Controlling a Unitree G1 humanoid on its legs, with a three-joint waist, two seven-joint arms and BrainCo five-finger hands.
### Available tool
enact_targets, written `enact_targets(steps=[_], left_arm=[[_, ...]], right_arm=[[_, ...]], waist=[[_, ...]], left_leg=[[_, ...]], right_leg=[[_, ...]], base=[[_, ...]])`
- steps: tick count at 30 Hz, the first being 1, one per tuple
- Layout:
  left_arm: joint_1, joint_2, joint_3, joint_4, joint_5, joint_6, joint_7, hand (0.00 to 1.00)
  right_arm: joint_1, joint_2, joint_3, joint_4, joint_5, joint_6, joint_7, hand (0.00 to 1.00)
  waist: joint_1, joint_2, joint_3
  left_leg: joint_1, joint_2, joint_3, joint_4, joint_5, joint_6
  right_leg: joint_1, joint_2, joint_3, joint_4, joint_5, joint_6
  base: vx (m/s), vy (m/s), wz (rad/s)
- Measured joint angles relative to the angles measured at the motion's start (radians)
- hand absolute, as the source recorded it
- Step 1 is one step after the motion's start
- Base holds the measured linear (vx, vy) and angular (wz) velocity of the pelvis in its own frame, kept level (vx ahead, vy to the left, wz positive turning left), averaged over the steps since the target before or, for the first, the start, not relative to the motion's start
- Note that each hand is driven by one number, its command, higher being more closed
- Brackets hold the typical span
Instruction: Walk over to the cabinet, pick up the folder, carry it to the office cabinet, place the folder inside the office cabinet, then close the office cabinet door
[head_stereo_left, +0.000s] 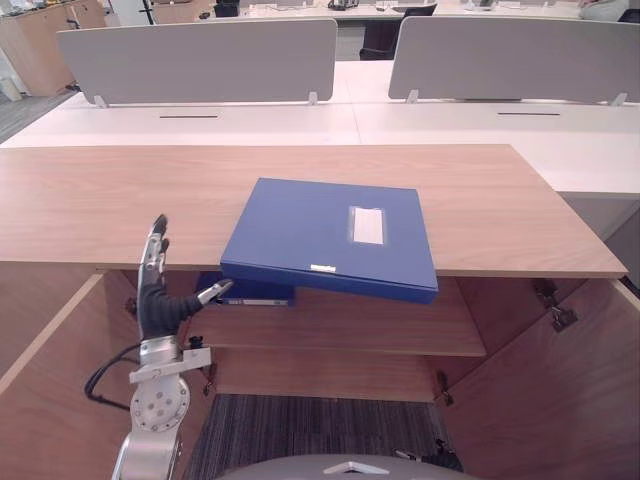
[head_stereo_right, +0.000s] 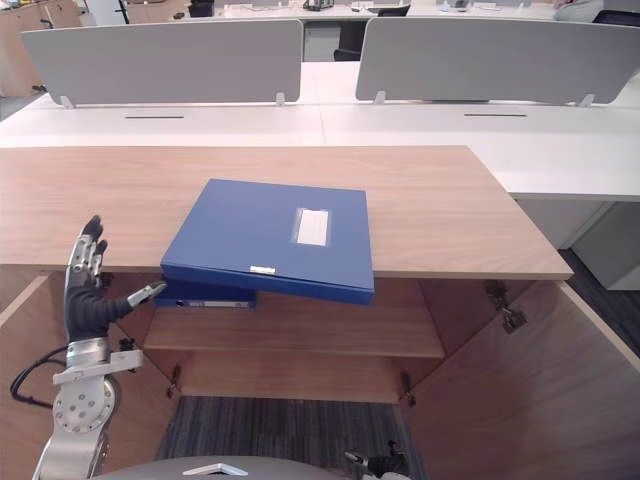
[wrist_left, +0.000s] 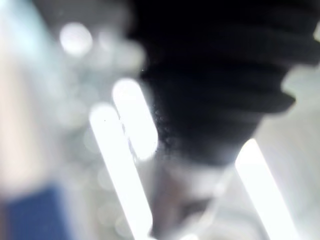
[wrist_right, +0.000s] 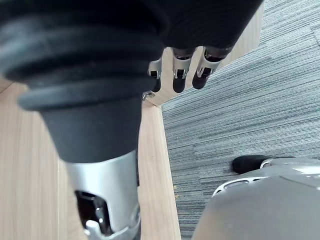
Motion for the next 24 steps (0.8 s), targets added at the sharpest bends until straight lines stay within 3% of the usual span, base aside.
enact_targets(steps=[3,6,24], left_arm=[[-0.049,0.054,-0.05,0.0,0.04,0.0,-0.004,0.0],[-0.086,0.095,-0.086,0.0,0.085,0.0,-0.011,0.0],[-0.242,0.192,-0.306,0.153,0.37,0.013,-0.053,0.0]], right_arm=[[-0.004,-0.006,0.006,0.005,-0.001,0.0,0.001,0.0],[-0.019,-0.009,0.007,0.013,-0.022,0.0,0.002,0.0],[-0.021,-0.019,0.027,0.035,-0.039,0.004,0.002,0.0]], waist=[[-0.004,0.005,0.002],[-0.027,0.009,0.002],[-0.058,0.011,-0.001]], left_leg=[[0.005,0.003,0.02,-0.001,-0.002,-0.003],[0.011,0.003,0.024,-0.002,-0.004,-0.004],[0.013,0.002,0.069,-0.007,-0.013,-0.007]], right_leg=[[0.001,0.005,0.02,-0.01,0.012,-0.004],[0.005,0.005,0.025,-0.013,0.014,-0.005],[-0.002,0.006,0.072,-0.052,0.036,0.0]], base=[[0.01,0.001,-0.18],[-0.02,-0.005,-0.09],[-0.01,-0.002,-0.08]])
